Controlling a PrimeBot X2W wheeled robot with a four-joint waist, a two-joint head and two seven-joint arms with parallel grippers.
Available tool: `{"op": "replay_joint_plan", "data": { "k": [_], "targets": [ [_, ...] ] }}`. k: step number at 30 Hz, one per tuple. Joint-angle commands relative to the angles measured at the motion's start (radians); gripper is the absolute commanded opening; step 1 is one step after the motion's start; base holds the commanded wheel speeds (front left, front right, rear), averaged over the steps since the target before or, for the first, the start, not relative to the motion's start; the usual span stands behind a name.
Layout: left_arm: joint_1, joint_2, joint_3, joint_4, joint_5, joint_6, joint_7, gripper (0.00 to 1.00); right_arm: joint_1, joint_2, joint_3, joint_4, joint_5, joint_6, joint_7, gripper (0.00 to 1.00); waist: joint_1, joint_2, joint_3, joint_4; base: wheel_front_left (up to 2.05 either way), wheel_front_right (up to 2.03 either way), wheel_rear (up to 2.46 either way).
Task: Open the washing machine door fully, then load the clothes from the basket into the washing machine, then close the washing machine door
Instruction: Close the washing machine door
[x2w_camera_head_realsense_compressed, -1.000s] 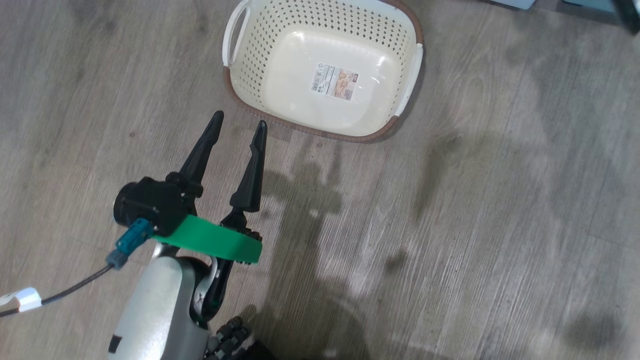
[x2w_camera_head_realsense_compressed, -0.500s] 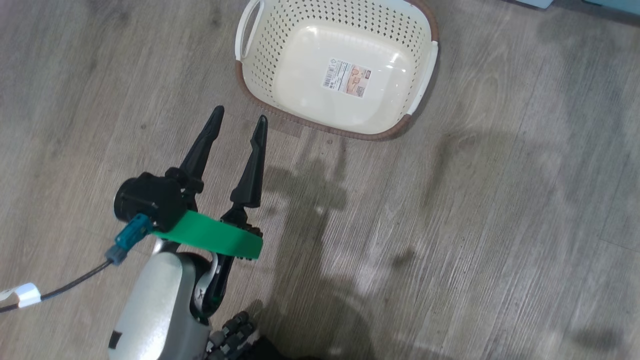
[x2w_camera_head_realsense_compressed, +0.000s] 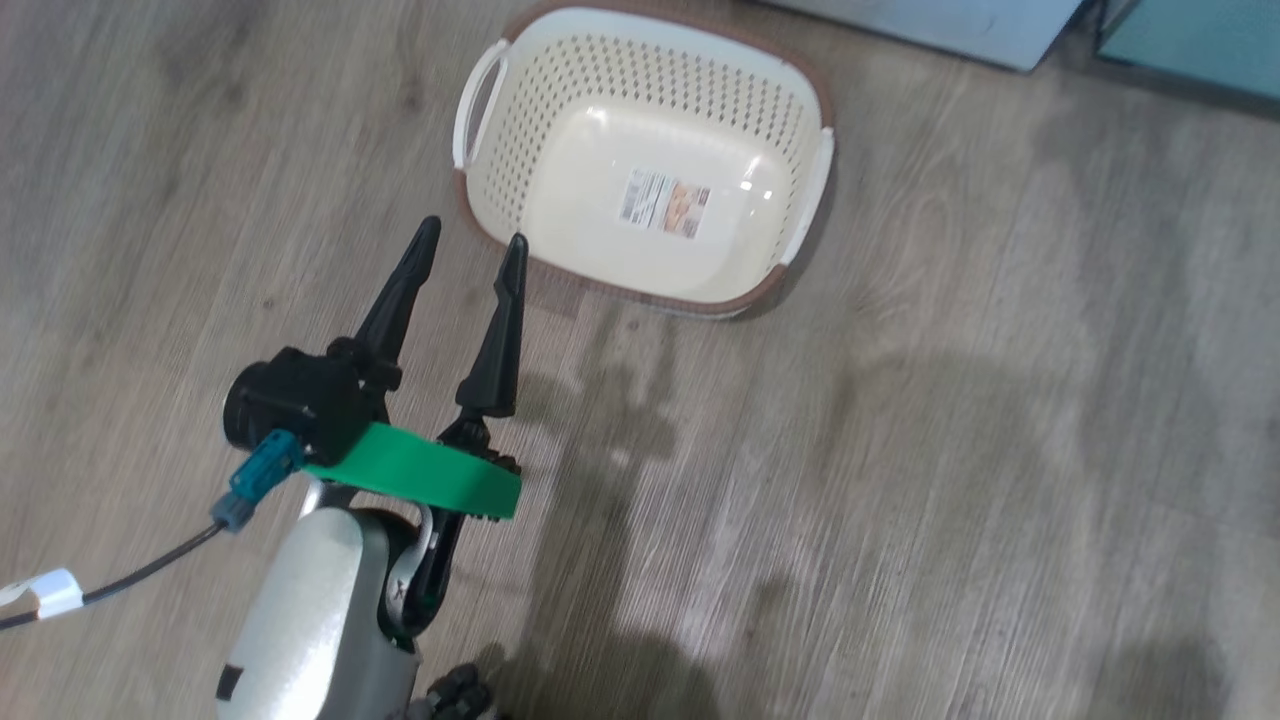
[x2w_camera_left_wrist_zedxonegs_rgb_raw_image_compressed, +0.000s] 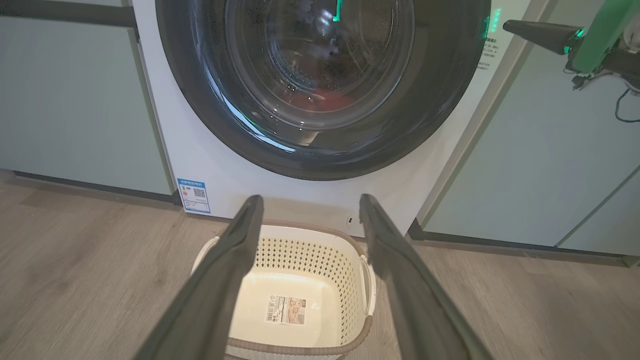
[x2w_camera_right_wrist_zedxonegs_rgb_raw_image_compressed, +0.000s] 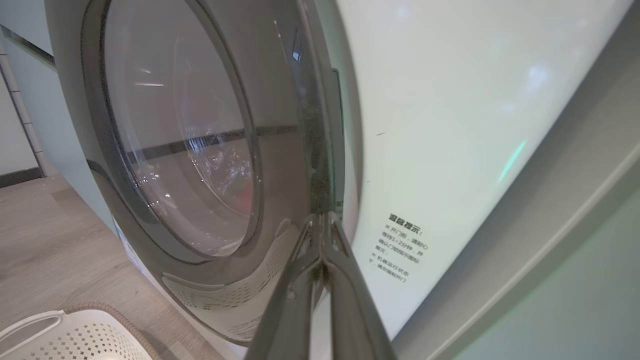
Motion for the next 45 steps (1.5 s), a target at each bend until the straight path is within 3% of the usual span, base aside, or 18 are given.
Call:
{"op": "replay_joint_plan", "data": {
  "k": [1, 15, 23, 35, 45],
  "targets": [
    [0.007, 0.013, 0.044, -0.024, 0.014, 0.003, -0.012, 1.0, 0.042, 0.025, 0.003, -0.052, 0.012, 0.0, -0.009, 0.0, -0.0001, -0.0001, -0.043, -0.023, 0.0, 0.0, 0.0],
    [0.116, 0.013, 0.091, 0.016, 0.076, 0.001, -0.012, 1.0, 0.465, 0.003, 0.074, -0.35, 0.124, 0.0, -0.009, 0.0, -0.0001, -0.0001, -0.31, -0.129, 0.0, 0.0, 0.0],
    [0.184, 0.013, 0.117, 0.024, 0.1, 0.013, -0.012, 1.0, 0.762, 0.045, -0.052, -0.58, 0.154, 0.0, -0.009, 0.0, -0.0001, -0.0001, -0.429, -0.196, 0.0, 0.0, 0.0],
    [0.255, 0.013, 0.145, 0.028, 0.1, 0.04, -0.012, 1.0, 1.128, 0.235, -0.338, -0.833, 0.09, 0.0, -0.009, 0.0, -0.0001, -0.0001, -0.517, -0.288, 0.0, 0.0, 0.0],
    [0.299, 0.013, 0.167, 0.04, 0.082, 0.074, -0.012, 1.0, 1.326, 0.266, -0.398, -0.927, 0.114, 0.0, -0.009, 0.0, -0.0001, -0.0001, -0.552, -0.324, 0.0, 0.0, 0.0]
  ]
}}
